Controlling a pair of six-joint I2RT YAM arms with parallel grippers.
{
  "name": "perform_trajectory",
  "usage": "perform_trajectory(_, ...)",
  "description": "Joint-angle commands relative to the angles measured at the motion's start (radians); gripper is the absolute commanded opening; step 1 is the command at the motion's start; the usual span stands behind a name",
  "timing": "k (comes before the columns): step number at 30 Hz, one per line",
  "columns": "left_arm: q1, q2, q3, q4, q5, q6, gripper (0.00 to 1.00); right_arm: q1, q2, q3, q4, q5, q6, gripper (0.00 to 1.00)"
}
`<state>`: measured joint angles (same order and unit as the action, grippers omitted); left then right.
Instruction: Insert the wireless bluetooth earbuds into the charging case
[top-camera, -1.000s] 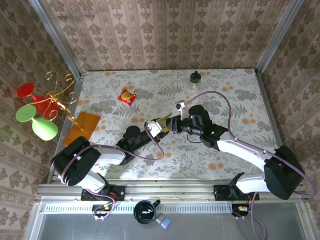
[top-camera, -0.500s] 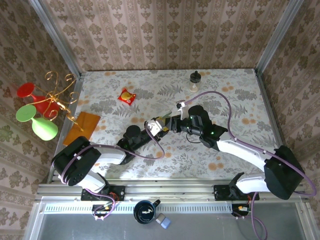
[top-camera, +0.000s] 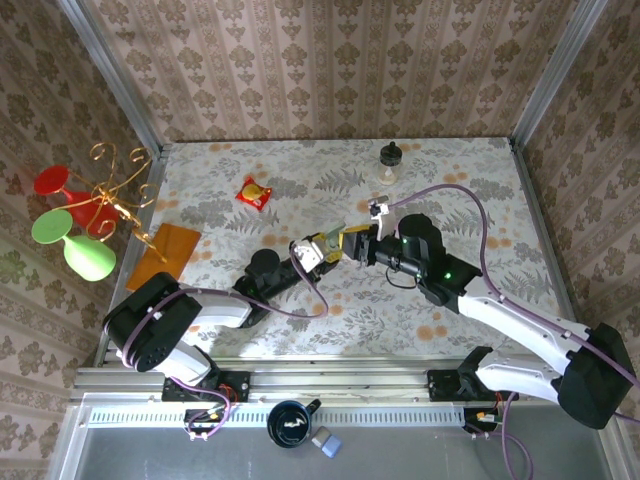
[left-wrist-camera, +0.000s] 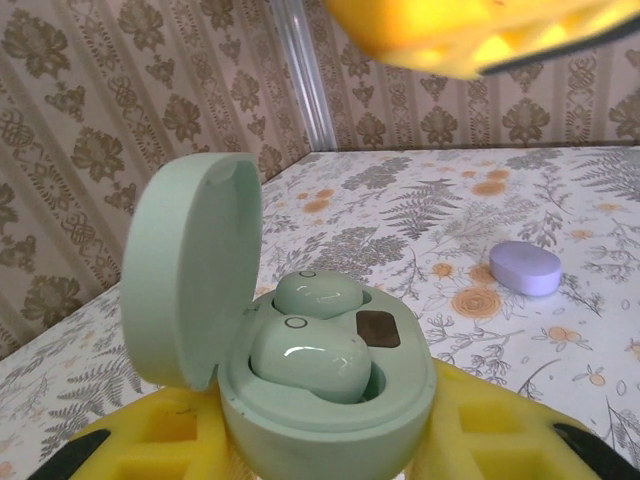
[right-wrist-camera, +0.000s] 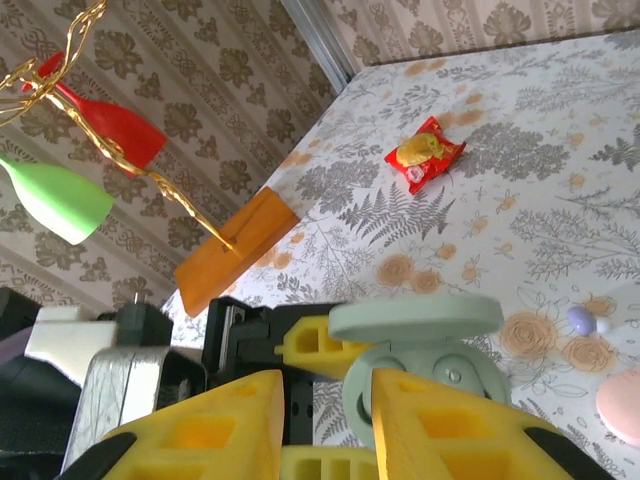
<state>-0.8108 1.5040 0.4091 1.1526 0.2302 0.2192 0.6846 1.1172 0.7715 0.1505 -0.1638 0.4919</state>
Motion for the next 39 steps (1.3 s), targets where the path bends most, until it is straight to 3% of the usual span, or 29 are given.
perform_trajectory(1, 0.005, -0.019, -0.012, 0.016, 0.086, 0.057, 0.34, 0.001, 0.035, 0.082, -0.059, 0.039, -0.031, 0.29)
perform_trajectory(10, 0.002, -0.06, -0.01, 0.0, 0.058, -0.005, 0.34, -0.028, 0.174, 0.2, -0.193, -0.015, 0.004, 0.28)
perform_trajectory(15, 0.009, -0.061, -0.019, 0.043, -0.007, -0.104, 0.34, -0.028, 0.137, 0.156, -0.191, -0.016, 0.018, 0.28)
perform_trajectory(19, 0.012, -0.052, -0.008, 0.06, 0.006, -0.154, 0.34, -0.038, 0.08, 0.115, -0.165, -0.002, 0.057, 0.36)
perform_trajectory(24, 0.018, -0.045, -0.002, 0.12, 0.015, -0.224, 0.34, -0.114, 0.049, 0.034, -0.051, -0.1, 0.24, 0.64)
perform_trajectory(26, 0.017, -0.047, 0.009, 0.125, 0.023, -0.25, 0.34, -0.143, 0.055, -0.002, 0.023, -0.18, 0.313, 0.68)
perform_trajectory(33, 0.016, -0.051, 0.032, 0.13, 0.054, -0.277, 0.34, -0.167, 0.131, -0.056, 0.247, -0.398, 0.458, 0.7)
perform_trajectory(39, 0.012, -0.05, 0.042, 0.13, 0.067, -0.264, 0.34, -0.177, 0.201, -0.064, 0.403, -0.457, 0.576, 0.67)
